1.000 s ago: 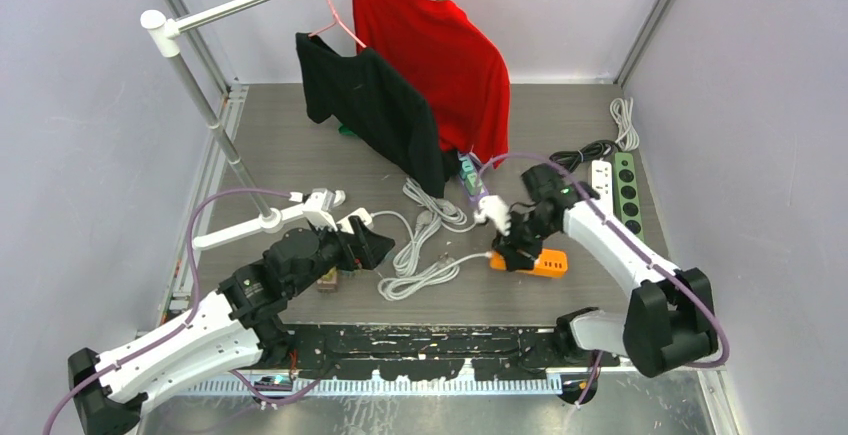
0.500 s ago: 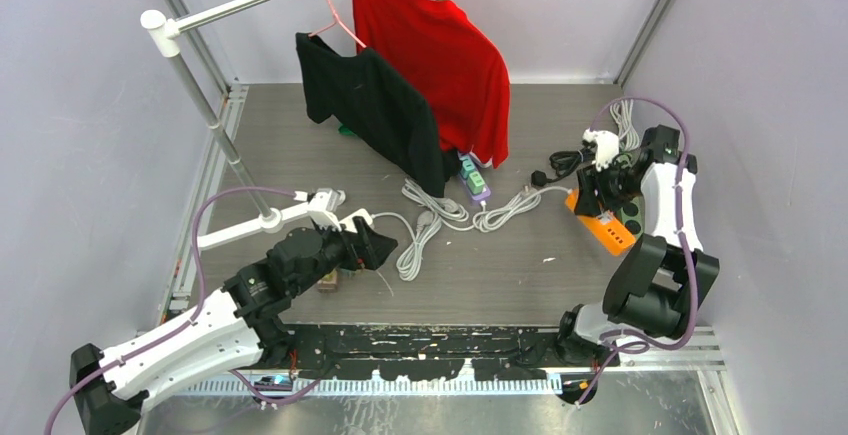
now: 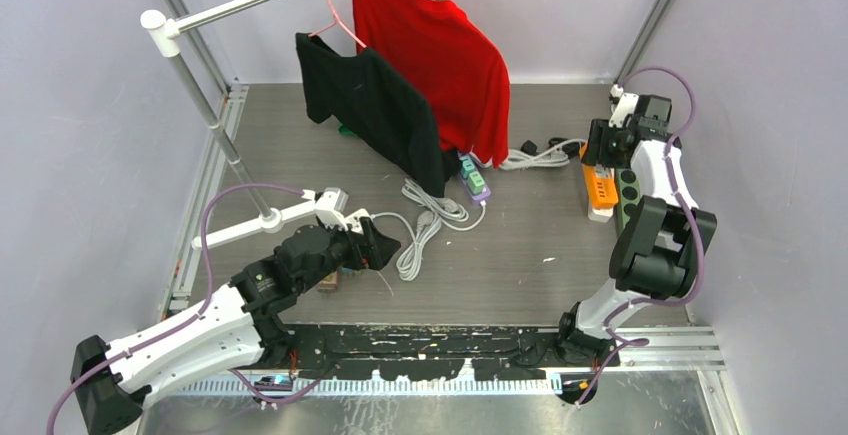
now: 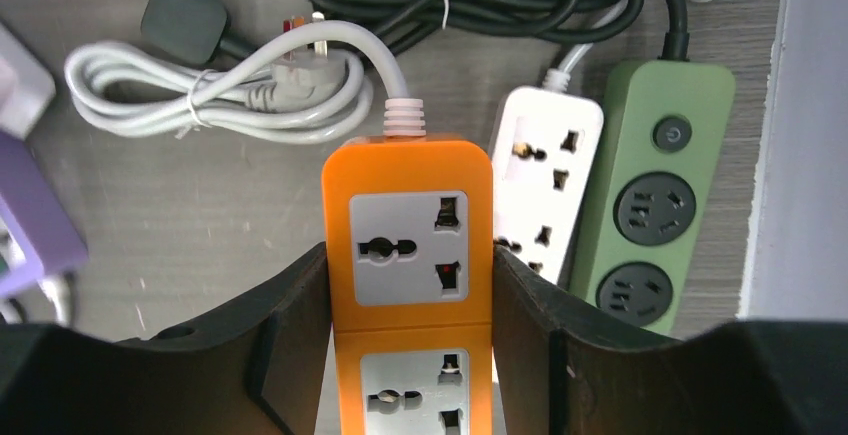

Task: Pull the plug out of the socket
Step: Place the socket at the center of the board.

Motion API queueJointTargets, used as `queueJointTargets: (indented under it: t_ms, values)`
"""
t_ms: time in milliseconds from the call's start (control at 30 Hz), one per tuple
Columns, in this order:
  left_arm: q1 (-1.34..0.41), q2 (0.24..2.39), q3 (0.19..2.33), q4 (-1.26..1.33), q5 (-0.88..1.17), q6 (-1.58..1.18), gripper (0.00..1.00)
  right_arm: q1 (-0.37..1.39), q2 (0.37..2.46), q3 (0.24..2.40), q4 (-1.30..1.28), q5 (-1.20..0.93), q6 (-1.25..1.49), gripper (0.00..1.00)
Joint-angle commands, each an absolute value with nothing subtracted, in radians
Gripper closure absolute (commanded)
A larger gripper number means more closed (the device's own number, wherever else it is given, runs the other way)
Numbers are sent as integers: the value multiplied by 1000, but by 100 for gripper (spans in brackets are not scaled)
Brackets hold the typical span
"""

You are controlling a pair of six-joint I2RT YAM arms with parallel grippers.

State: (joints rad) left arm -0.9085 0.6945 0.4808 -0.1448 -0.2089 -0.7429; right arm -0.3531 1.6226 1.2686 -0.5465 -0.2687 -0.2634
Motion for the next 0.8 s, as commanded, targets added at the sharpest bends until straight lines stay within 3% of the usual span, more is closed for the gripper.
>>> queueJointTargets:
  t_ms: [0,200,533,600,767]
  values:
    - [-904,692,521,-80,-206,-732,9,-336,1648,1358,-329,-164,23,99]
    - [-904,680,522,-99,-207,-748,10,-322,1709,1387,-251,-103,177,93]
    - [-904,661,523,-127,-204,-777,10,-261,1895,1419,-387,-50,181,84]
    - [-904,655,522,-136,-204,-782,10,-261,1906,1417,-398,-35,159,78]
    - [-904,645,509,-124,-209,-793,10,-261,1905,1426,-438,-51,107,50]
